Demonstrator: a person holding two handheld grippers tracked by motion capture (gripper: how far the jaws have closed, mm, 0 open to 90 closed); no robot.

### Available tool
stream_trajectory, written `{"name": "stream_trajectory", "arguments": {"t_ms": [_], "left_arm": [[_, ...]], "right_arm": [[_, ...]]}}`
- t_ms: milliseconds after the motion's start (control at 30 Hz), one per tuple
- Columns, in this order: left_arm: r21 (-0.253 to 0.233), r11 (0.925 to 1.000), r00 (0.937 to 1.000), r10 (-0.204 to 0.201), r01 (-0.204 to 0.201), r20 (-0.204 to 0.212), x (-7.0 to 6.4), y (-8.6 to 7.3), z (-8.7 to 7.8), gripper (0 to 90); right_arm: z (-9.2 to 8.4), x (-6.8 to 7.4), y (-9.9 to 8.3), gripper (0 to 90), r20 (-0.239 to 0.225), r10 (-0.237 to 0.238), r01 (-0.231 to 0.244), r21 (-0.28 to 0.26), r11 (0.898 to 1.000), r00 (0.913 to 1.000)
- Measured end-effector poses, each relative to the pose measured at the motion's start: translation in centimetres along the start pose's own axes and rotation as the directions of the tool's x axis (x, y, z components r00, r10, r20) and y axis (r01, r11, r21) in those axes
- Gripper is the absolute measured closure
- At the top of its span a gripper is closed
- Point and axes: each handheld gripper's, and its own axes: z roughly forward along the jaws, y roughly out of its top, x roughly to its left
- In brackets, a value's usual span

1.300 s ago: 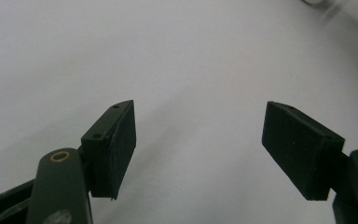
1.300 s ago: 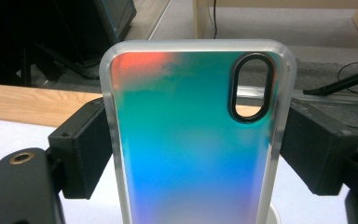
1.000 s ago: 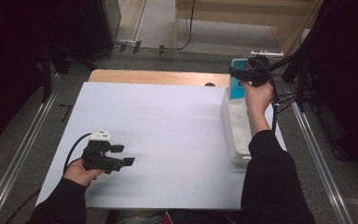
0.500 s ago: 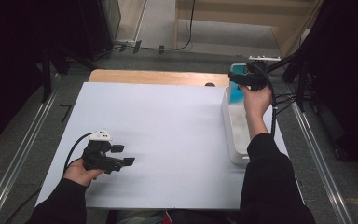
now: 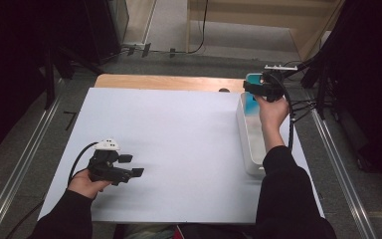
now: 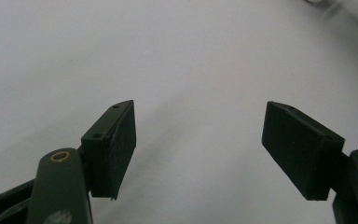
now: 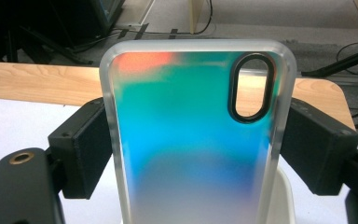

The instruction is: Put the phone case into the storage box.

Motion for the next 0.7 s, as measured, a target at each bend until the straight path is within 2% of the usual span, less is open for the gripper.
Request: {"name": "stream_trajectory", "arguments": {"t_ms": [367,700], "left_arm": [[0.003,1.0000,1.0000,-0.002,0.002,-0.002,0.0,0.0,0.0,25.7],[0.001,1.0000,1.0000,-0.004,0.004,0.001,0.0,0.0,0.0,25.7]], "right_arm": [[0.4,-0.3,-1.1,14.9,0.000,0.012,-0.012,0.014,1.000,0.9999],[0.7,-0.2,-1.9,14.9,0.007,-0.009,0.008,0.035,0.999,0.9999]]}}
